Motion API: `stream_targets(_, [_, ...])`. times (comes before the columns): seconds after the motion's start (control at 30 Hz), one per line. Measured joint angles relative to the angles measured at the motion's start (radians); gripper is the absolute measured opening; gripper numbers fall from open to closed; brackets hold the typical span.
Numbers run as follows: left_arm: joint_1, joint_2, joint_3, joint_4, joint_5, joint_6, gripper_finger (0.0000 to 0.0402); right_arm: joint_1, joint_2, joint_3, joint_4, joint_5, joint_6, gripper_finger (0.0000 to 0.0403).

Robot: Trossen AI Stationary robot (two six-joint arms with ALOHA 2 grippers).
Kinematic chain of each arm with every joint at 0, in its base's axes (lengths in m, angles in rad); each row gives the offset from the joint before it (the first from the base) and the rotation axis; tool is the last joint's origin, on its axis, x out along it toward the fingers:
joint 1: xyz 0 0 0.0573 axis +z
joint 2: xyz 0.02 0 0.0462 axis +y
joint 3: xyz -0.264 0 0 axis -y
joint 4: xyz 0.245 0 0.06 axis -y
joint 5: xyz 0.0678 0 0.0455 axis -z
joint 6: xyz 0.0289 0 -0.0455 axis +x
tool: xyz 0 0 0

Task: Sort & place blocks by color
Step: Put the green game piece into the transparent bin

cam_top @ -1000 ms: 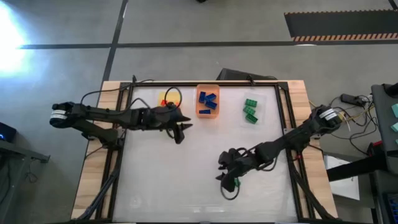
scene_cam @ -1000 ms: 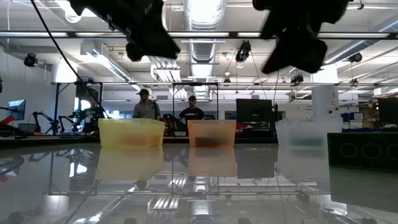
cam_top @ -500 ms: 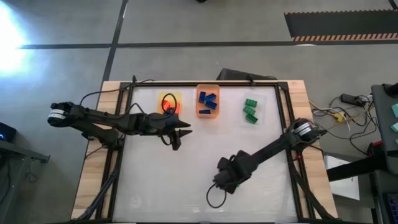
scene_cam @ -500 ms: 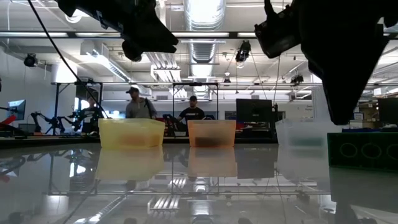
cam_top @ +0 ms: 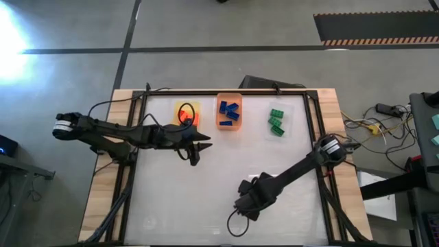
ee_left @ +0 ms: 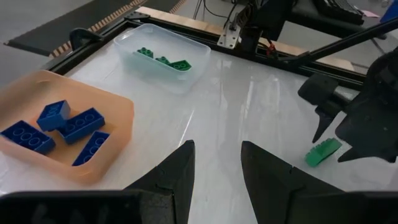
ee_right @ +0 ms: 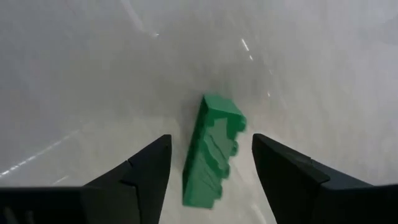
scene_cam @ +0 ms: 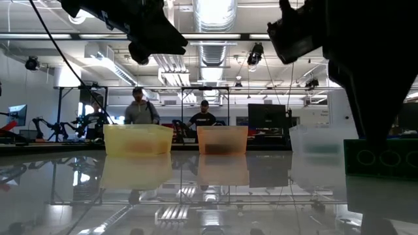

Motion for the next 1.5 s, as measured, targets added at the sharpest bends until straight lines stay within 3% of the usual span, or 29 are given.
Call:
stream_targets(0.23, [0.0,0.0,0.0,0.003,0.0,0.0,0.0115,0.0,0.056,0.0,0.016,-0.001,-0.017,0.0177])
stream_targets(0.5, [0.0,0.002,0.0,0.007,-0.031,0.0,0.0115,0.0,0.063,0.0,0.015,-0.001,-0.046,0.0082])
stream_targets(0.8, [-0.022,0.044,0.0,0.044,-0.064,-0.002,0.0115,-0.039,0.025,0.005,-0.074,-0.001,-0.15,0.0081])
stream_targets(1.17, [-0.043,0.043,0.001,0.076,-0.064,0.0,0.0115,-0.258,-0.22,0.005,-0.269,0.209,-0.331,0.0083])
stream_targets(1.5, [-0.043,0.043,0.0,0.073,-0.064,0.0,0.0115,-0.625,-0.438,-0.028,-0.299,0.262,-0.499,0.0083])
